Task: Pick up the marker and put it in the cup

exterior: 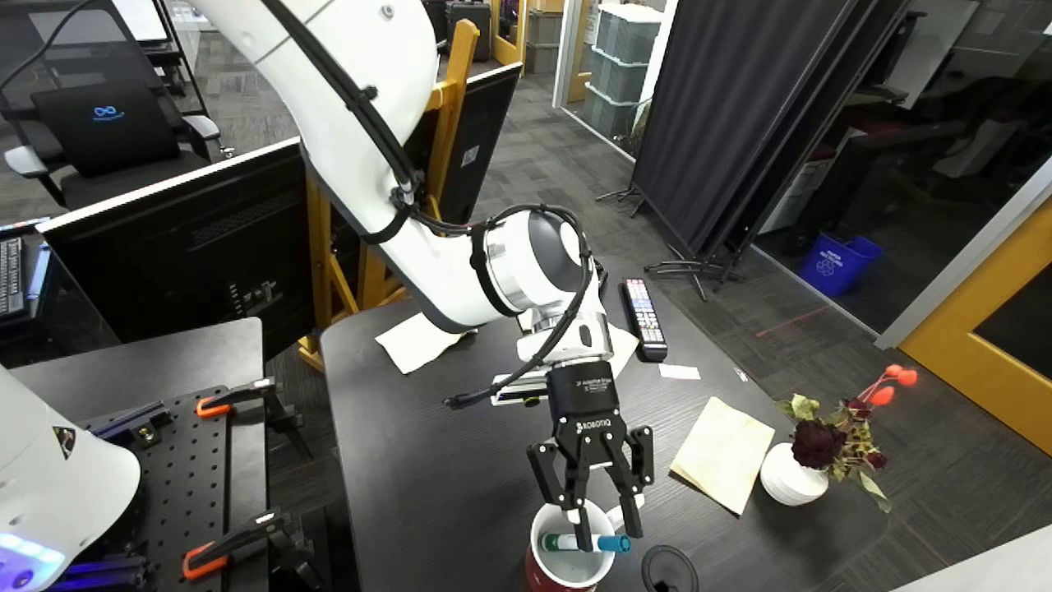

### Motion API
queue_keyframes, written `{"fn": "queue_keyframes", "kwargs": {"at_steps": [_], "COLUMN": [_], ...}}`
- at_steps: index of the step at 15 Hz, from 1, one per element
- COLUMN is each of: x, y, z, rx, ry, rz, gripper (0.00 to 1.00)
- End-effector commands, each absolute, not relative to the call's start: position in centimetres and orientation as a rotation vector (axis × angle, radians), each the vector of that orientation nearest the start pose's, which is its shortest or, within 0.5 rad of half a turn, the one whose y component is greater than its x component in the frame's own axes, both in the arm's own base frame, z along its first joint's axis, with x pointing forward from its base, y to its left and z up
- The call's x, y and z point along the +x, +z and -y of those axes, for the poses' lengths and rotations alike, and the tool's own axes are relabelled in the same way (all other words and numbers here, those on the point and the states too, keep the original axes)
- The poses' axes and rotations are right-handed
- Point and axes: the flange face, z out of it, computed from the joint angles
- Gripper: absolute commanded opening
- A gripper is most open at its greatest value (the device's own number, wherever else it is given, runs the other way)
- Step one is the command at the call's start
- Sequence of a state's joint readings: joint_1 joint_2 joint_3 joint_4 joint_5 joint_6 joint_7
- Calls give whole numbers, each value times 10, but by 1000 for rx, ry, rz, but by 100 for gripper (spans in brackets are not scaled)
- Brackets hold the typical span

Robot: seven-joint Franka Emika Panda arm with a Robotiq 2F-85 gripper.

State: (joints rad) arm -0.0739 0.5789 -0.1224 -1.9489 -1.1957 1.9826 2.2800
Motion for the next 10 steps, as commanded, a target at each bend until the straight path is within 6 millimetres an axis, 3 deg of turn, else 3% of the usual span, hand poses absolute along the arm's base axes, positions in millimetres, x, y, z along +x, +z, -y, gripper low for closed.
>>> {"fn": "queue_keyframes", "kwargs": {"at_steps": [1, 3, 10], "x": [566, 567, 570], "y": [191, 200, 254], "z": [170, 167, 148], "rx": [1468, 1469, 1483], "ry": [708, 730, 836], "rz": [1546, 1558, 1607], "gripper": [90, 99, 100]}}
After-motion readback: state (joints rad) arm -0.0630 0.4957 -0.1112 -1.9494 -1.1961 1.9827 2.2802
